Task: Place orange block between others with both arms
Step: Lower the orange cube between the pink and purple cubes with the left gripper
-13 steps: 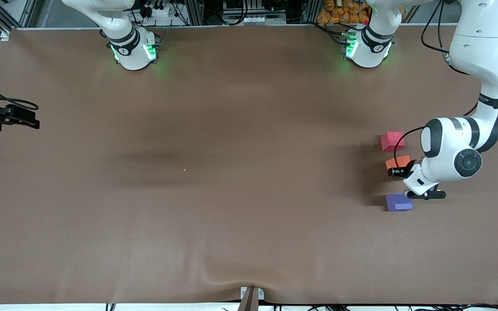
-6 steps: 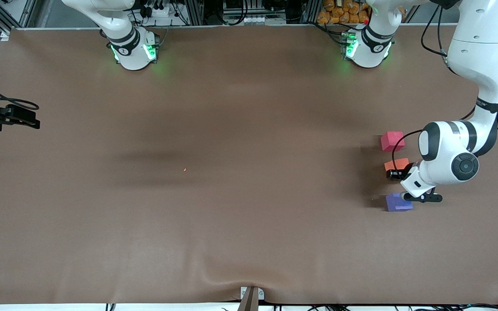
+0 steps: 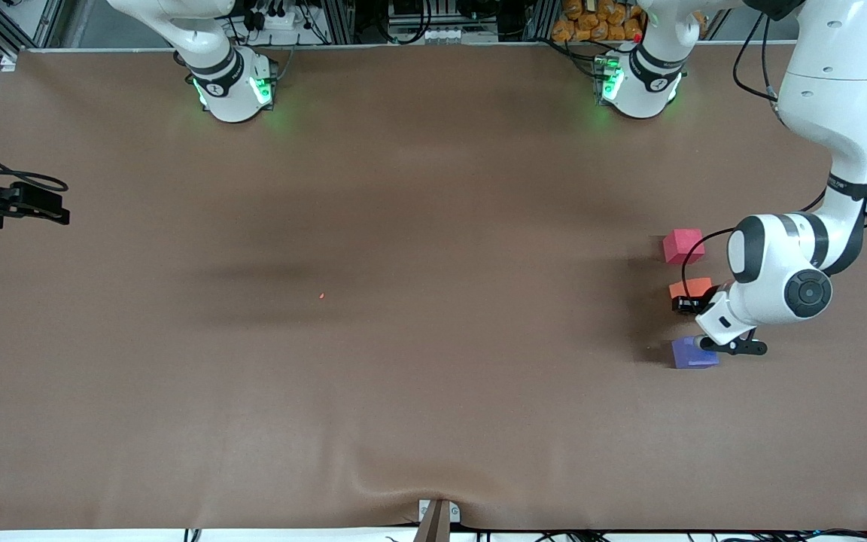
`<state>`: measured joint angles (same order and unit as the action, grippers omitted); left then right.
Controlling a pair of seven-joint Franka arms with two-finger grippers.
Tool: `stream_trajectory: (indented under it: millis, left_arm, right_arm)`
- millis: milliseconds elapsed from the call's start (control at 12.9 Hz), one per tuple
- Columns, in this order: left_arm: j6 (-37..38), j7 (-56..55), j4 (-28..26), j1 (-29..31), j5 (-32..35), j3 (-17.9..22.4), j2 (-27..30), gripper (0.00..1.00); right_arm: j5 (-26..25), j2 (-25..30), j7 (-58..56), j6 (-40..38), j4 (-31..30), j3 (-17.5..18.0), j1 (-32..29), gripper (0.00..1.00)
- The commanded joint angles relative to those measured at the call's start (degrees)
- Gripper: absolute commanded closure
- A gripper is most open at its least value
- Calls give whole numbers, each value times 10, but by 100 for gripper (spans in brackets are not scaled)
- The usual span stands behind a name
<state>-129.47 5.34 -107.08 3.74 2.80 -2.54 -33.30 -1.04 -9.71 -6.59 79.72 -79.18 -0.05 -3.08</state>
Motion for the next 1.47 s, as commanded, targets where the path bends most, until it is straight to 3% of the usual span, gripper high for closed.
stream_trajectory:
  millis: [0,233,310,388,466,1009,1397]
  left_arm:
    - [-1,18,8,0,-3,2,-6,97]
    - [0,30,8,1,-3,2,-7,95]
    - [0,30,8,2,-3,2,-7,90]
    - [1,30,8,2,-3,2,-7,67]
    - [1,28,8,2,-3,2,-7,1]
    - [7,20,7,2,-4,1,3,0]
    - [41,1,9,0,-4,-6,49,0]
  right_arm:
    - [-4,-3,2,-5,7,3,-2,0]
    - [-4,-3,2,-5,7,3,-2,0]
    - [-4,-3,2,-5,7,3,-2,0]
    - [-4,-3,1,-5,7,3,-2,0]
    - [-4,-3,2,-5,7,3,-2,0]
    - [-4,-3,1,-5,7,3,-2,0]
    - [-4,-3,1,-5,7,3,-2,0]
